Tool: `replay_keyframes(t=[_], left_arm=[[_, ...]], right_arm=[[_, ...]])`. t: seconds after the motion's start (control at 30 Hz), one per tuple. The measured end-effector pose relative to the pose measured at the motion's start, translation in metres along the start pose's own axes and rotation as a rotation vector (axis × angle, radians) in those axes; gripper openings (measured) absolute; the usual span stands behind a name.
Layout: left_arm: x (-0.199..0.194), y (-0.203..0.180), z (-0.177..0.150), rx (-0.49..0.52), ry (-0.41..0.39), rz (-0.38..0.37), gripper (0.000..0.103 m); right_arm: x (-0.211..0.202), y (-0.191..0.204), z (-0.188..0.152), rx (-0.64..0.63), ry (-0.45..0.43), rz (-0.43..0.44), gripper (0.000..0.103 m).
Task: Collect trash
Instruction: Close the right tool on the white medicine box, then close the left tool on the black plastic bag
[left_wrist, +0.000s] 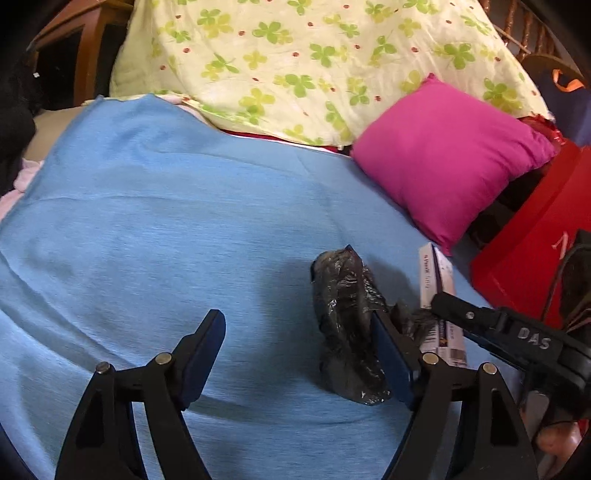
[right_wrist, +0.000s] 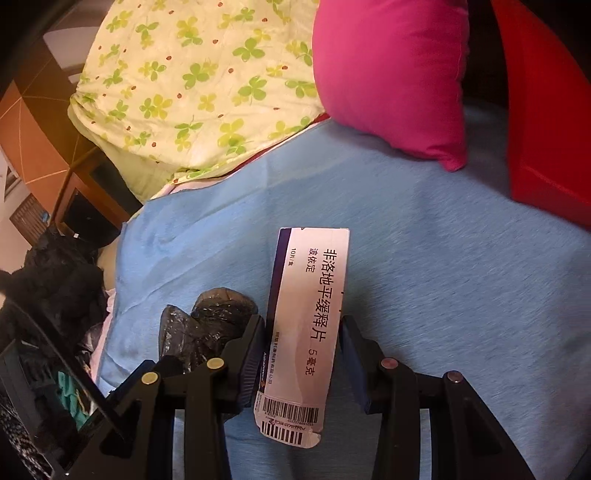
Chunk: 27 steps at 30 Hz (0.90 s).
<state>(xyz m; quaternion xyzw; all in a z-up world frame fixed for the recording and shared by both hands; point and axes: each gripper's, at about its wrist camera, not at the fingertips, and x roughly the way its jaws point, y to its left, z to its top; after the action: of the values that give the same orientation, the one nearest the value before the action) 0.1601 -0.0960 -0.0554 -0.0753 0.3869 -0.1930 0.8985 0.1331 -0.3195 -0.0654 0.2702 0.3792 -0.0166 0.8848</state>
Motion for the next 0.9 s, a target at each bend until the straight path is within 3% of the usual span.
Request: replay_keyframes(t=[0.13, 0.27, 0.33, 0.37, 0.47, 0.63, 0.73, 0.8, 0.9], left_arm=[[0.003, -0.014, -0.004, 0.027, 0.026, -0.016, 0.080], [0.000, -0.025, -0.009, 0.055, 0.021, -0.017, 0.080], [-0.001, -0.027, -0.010, 0.057, 0.024, -0.031, 0.080], [0.000, -0.028, -0.010, 0.058, 0.029, -0.037, 0.080], [0.004, -0.033, -0.012, 0.073, 0.035, -0.021, 0.080], [0.016, -0.028, -0.014, 0.052, 0.060, 0.017, 0.079], [0.021, -0.025, -0.015, 0.036, 0.075, 0.003, 0.062], [0.026, -0.023, -0.017, 0.028, 0.095, -0.008, 0.041], [0.026, -0.023, -0.020, 0.023, 0.096, 0.003, 0.030]], right_arm=[[0.002, -0.015, 0.000, 0.046, 0.038, 0.028, 0.046], [0.007, -0.022, -0.003, 0.059, 0.082, 0.004, 0.049], [0.006, -0.031, -0.002, 0.079, 0.083, -0.020, 0.050], [0.005, -0.036, -0.001, 0.101, 0.082, -0.016, 0.057], [0.000, -0.049, 0.003, 0.156, 0.065, -0.007, 0.058], [-0.003, -0.033, 0.004, 0.058, 0.077, 0.038, 0.058], [0.001, -0.017, -0.002, -0.025, 0.091, -0.005, 0.058], [0.010, -0.013, -0.007, -0.058, 0.109, -0.065, 0.058], [0.019, -0.015, -0.009, -0.066, 0.120, -0.083, 0.051]])
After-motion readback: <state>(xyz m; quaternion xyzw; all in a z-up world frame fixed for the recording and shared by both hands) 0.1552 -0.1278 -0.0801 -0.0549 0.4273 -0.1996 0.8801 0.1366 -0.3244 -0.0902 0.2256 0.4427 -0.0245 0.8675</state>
